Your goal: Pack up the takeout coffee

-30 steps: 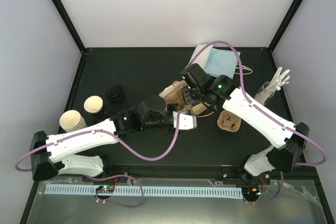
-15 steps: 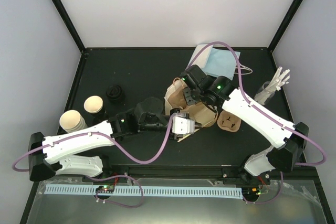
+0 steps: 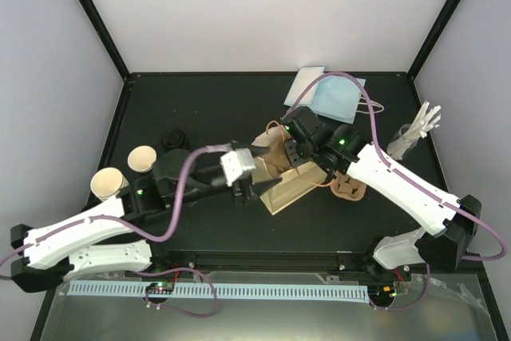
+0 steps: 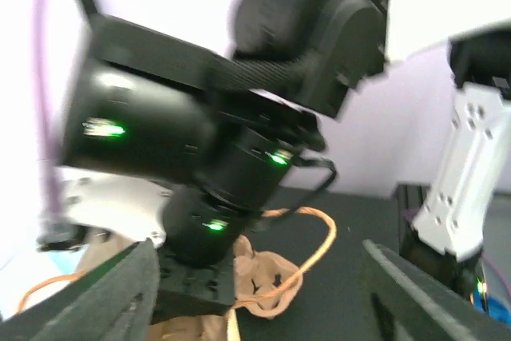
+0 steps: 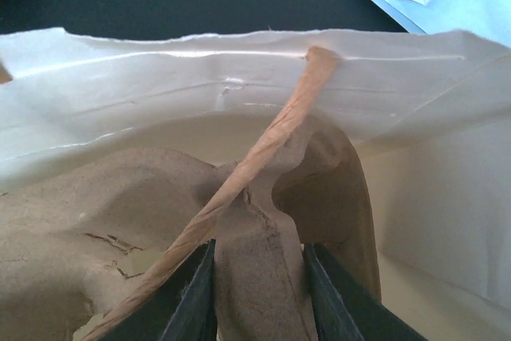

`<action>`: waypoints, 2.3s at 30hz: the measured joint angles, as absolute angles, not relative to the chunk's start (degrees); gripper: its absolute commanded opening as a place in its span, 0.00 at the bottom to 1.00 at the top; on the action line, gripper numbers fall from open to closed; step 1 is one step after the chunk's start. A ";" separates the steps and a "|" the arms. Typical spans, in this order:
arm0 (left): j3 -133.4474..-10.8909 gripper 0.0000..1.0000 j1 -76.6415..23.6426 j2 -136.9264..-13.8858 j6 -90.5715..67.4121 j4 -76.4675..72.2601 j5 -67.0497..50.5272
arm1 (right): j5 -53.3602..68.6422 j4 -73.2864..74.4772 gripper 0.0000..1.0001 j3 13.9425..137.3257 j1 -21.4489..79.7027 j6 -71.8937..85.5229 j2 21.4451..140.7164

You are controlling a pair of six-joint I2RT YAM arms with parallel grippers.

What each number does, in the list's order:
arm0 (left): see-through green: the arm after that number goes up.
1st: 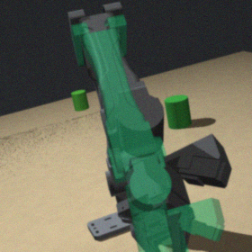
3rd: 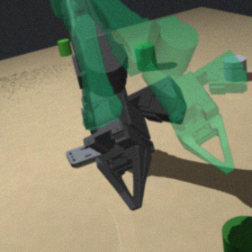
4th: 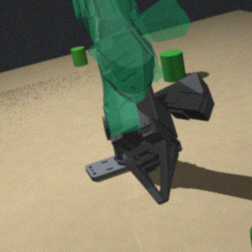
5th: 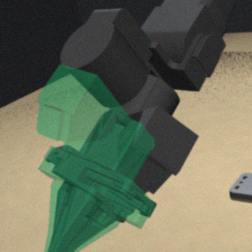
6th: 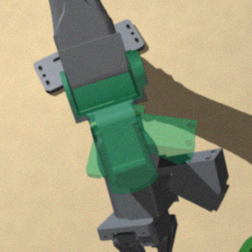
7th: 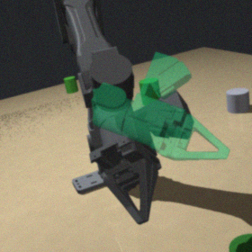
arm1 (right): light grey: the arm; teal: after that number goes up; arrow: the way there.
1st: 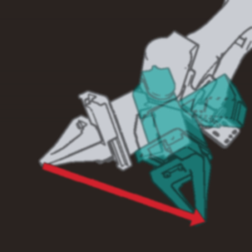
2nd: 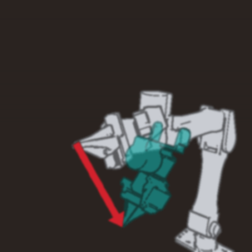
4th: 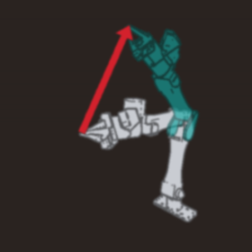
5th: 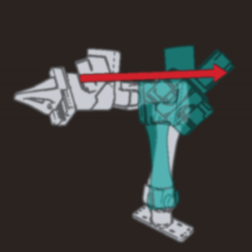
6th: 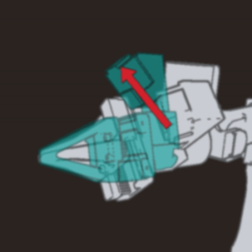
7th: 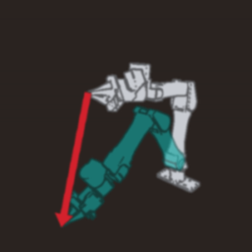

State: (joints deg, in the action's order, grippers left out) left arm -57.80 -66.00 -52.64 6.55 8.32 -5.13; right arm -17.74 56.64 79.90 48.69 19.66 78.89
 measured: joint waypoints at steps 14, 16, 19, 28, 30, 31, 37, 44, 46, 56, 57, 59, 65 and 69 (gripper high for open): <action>-66.76 0.88 -45.47 -57.10 -12.43 31.35 -8.14 | -15.86 58.89 0.31 79.90 48.80 16.34 78.89; -67.44 0.88 -42.28 -59.57 -12.75 33.89 -10.66 | -15.38 59.16 0.31 79.90 48.80 16.14 78.83; -68.20 0.88 -38.68 -62.46 -12.73 35.86 -13.67 | -14.52 59.09 0.31 79.44 48.80 15.70 78.50; -75.66 0.78 -34.30 -71.81 -11.20 37.82 -26.30 | -12.45 58.37 0.31 76.71 48.80 15.05 76.31; -76.88 0.75 -34.30 -73.38 -10.81 38.30 -28.67 | -12.25 58.22 0.31 76.49 48.80 14.94 75.96; -77.65 0.75 -34.30 -74.28 -10.50 38.65 -29.87 | -12.10 58.19 0.31 76.44 48.80 14.87 75.81; -79.83 0.70 -35.00 -77.78 -7.44 40.29 -33.82 | -11.51 57.80 0.31 76.36 48.80 14.79 75.11; -85.14 0.63 -37.89 -83.33 -3.64 43.97 -32.47 | -11.38 57.17 0.31 76.34 48.80 14.48 74.56; -86.35 0.56 -39.05 -84.79 -3.31 44.38 -31.40 | -11.40 56.99 0.31 76.34 48.80 14.39 74.56; -89.82 0.37 -36.42 -89.03 -11.57 46.17 -24.43 | -11.49 56.21 0.31 75.68 48.80 14.37 73.49; -89.73 0.36 -35.62 -89.03 -12.62 45.91 -24.73 | -11.53 56.14 0.31 75.53 48.80 14.35 73.30; -88.90 0.36 -33.80 -88.73 -14.66 44.21 -26.02 | -11.64 56.10 0.31 75.35 48.80 14.31 73.06; -83.59 0.43 -30.35 -86.85 -19.66 38.17 -30.41 | -11.60 56.03 0.30 75.00 48.80 13.80 72.97; -83.00 0.44 -30.22 -86.80 -20.82 36.21 -34.30 | -11.38 56.84 0.27 75.13 48.80 13.06 73.45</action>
